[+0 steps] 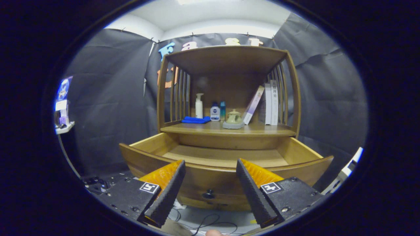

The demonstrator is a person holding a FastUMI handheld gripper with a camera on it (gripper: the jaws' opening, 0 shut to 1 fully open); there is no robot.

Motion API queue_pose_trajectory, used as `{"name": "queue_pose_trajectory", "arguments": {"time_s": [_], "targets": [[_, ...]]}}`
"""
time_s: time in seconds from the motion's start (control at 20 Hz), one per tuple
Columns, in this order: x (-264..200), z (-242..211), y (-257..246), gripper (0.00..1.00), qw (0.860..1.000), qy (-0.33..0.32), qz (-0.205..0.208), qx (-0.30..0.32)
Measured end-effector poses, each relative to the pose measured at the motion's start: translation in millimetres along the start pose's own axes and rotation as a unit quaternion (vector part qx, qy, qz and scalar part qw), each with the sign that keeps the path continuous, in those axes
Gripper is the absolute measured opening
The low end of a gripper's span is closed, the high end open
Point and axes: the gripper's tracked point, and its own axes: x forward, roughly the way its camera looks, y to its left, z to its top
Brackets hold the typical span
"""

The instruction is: Pull open the drawer, take out the items inside it, and place them on the countertop above the cabinet.

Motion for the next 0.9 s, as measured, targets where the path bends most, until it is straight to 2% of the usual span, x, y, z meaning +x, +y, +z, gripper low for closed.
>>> {"name": "queue_pose_trajectory", "arguments": {"time_s": [0.3,0.5,0.9], "targets": [[-2,-36,12,0.97,1.0,0.028,-0.003,-0.007],[10,-59,5,0.98,0.998,0.059,-0.031,-0.005],[20,-64,-1,0.97,0.996,0.062,-0.068,-0.014]]}}
